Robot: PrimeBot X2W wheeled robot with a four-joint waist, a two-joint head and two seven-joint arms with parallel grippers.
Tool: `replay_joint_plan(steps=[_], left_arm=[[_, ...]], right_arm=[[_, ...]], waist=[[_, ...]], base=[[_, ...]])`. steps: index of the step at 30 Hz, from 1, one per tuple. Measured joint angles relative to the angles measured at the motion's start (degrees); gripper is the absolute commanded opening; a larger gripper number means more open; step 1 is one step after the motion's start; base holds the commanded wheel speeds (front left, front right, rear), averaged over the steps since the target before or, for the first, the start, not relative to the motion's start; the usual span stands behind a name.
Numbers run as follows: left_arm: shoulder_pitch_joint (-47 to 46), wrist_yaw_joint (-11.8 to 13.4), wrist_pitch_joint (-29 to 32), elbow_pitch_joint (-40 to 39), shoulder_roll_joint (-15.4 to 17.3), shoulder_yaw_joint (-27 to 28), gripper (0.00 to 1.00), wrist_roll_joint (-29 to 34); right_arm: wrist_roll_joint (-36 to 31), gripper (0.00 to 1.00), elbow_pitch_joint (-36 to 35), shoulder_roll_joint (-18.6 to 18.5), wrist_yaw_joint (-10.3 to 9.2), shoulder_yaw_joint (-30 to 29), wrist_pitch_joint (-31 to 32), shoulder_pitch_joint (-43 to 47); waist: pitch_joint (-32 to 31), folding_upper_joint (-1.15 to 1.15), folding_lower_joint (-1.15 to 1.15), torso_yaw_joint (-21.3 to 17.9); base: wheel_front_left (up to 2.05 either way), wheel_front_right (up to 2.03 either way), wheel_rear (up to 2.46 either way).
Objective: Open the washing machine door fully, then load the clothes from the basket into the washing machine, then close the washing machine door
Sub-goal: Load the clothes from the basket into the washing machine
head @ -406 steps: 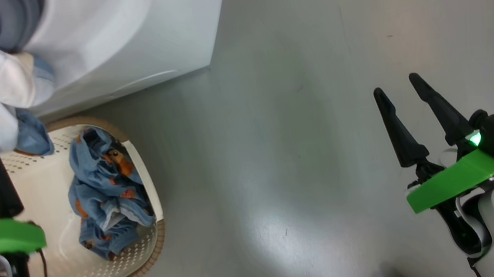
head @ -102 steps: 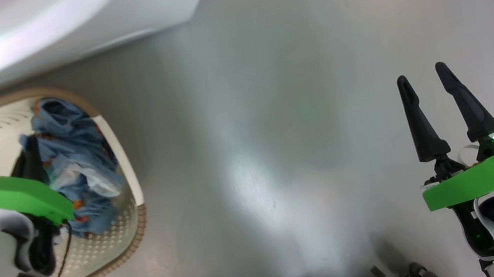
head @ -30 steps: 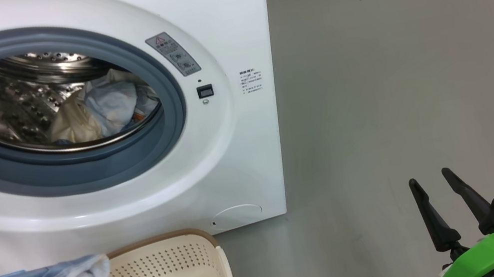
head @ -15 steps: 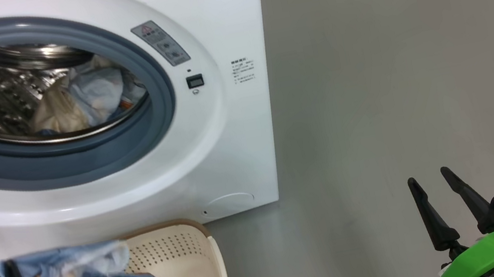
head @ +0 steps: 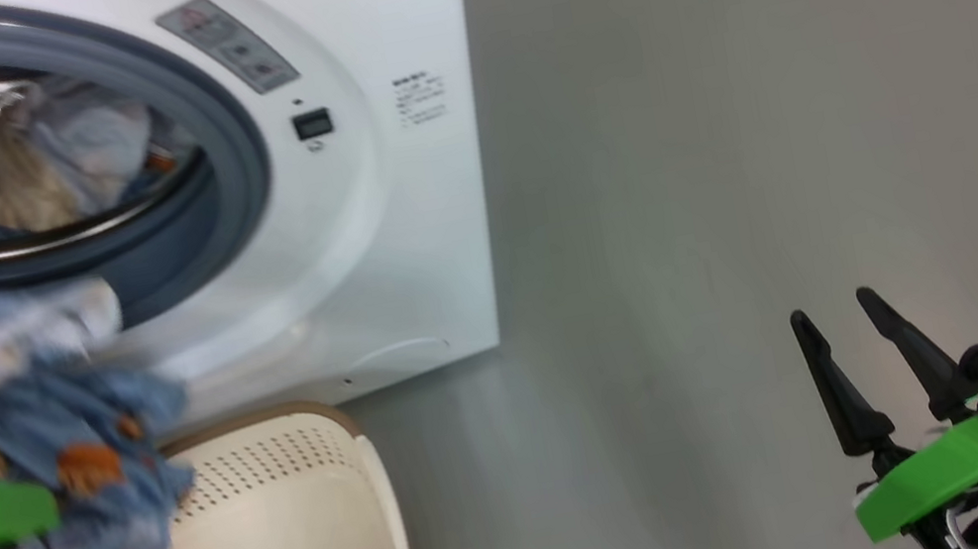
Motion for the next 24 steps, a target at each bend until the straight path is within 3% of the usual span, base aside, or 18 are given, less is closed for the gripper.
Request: replay_joint_plan(steps=[8,24], left_arm=[[-13.7,0.0,0.9,10.0,4.7,-0.9,0.00,-0.1],[-35.8,-0.3,7.0,26.2,9.8,-4.5,0.00,-2.1]], right_arm=[[0.0,1.00,-0.1,0.8,0.00,0.0,0.0,-1.8],[0.1,1.00,-1.8,2.6,0.00,0.1,-0.1,-5.4]], waist=[[5.2,0.00,0.00,-2.8],[18.4,0.00,0.00,-6.5]], base=[[0.00,0.00,0.00],[0.00,0.00,0.00]])
